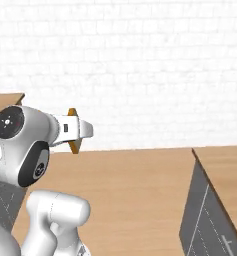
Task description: Start the toaster. Once the lever pops up, take the bread to the plate on the dining counter.
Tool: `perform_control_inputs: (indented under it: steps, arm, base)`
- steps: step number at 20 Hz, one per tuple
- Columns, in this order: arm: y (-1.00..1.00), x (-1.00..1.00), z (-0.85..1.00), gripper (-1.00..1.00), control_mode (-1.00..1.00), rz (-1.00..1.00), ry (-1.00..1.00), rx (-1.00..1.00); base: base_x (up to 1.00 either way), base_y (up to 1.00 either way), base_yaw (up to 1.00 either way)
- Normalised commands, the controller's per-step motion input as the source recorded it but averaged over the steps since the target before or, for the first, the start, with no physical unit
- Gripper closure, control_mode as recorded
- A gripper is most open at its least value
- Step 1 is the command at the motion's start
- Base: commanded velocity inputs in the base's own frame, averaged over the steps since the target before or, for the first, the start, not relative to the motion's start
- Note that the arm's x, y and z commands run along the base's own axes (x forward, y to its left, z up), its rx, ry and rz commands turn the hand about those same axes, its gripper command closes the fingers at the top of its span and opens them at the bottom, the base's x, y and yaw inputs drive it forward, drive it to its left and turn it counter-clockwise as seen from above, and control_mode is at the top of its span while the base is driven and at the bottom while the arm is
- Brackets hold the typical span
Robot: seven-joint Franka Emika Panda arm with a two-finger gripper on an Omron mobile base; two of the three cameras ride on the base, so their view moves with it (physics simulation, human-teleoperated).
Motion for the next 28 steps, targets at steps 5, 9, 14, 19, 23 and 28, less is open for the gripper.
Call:
perform_control_inputs:
  steps: [5, 9, 14, 19, 23, 28]
  arm:
    - [0.00, 0.00, 0.00, 1.00, 1.00, 0.00, 0.00, 0.00]
    - [0.00, 0.00, 0.00, 1.00, 1.00, 0.00, 0.00, 0.00]
    - [0.00, 0.00, 0.00, 1.00, 1.00, 0.00, 0.00, 0.00]
    - [0.00, 0.00, 0.00, 1.00, 1.00, 0.00, 0.00, 0.00]
    - [0.00, 0.00, 0.00, 1.00, 1.00, 0.00, 0.00, 0.00]
    - [0.00, 0.00, 0.00, 1.00, 1.00, 0.00, 0.00, 0.00]
  base:
    - [0.00, 0.36, -0.86]
    - [0.00, 0.45, -0.83]
    - [0.04, 0.58, -0.78]
    - [0.06, 0.76, -0.69]
    - [0.00, 0.88, -0.59]
    - [0.00, 0.61, -0.44]
